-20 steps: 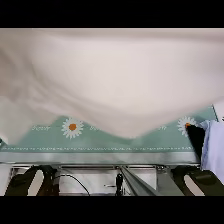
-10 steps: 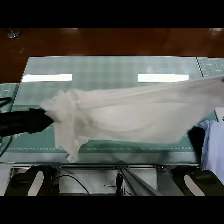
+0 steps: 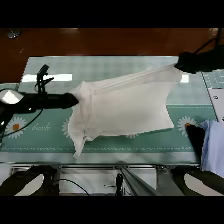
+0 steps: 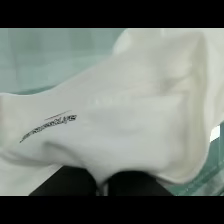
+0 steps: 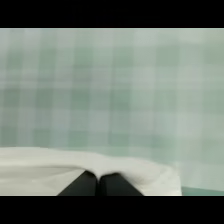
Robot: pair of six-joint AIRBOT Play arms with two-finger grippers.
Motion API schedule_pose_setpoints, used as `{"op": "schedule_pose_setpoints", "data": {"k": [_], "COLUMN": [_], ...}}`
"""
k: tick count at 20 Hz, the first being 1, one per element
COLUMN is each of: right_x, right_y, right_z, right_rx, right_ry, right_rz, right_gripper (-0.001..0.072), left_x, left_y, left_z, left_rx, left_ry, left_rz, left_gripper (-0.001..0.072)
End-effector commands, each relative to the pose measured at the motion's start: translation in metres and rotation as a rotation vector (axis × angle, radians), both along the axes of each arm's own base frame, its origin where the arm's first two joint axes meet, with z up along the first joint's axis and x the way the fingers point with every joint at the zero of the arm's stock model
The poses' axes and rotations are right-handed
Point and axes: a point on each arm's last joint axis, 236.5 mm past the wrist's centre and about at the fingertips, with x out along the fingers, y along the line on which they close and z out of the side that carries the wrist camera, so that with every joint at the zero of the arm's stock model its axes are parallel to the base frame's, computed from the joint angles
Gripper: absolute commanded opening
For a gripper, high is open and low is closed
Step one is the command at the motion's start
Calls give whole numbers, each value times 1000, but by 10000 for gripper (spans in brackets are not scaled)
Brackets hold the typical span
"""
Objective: Fold the shirts.
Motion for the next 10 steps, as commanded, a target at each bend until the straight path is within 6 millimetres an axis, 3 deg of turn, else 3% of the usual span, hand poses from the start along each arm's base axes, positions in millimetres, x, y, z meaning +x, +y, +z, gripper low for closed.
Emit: {"op": "schedule_pose_setpoints", "data": {"k": [1,2,3,4,5,7,9,10], "right_x": [43,46,49,52,53,47,20,-1], "right_y": [16,19,20,16,9,-16,-56,-84], "right_z": [-41,-52,-59,-63,-63,-52,-45,-52], "right_rx": [207,244,269,275,273,266,231,171], "right_ry": [70,98,117,122,119,134,200,258], "right_rz": [-28,-34,-39,-52,-63,-61,-36,-52], "right_gripper": [21,70,247,442,556,579,579,579], "left_x": [45,48,48,42,35,19,3,-6], "left_y": [-16,-20,-24,-27,-26,7,67,98], "left_z": [-14,-13,-11,-10,-8,-9,-16,-20], "left_rx": [-2,-12,-19,-36,-46,29,124,154], "left_ry": [21,38,52,91,144,234,370,428], "left_rz": [-15,-39,-65,-89,-116,-181,-104,-38], "left_gripper": [29,41,181,594,707,706,704,704]}}
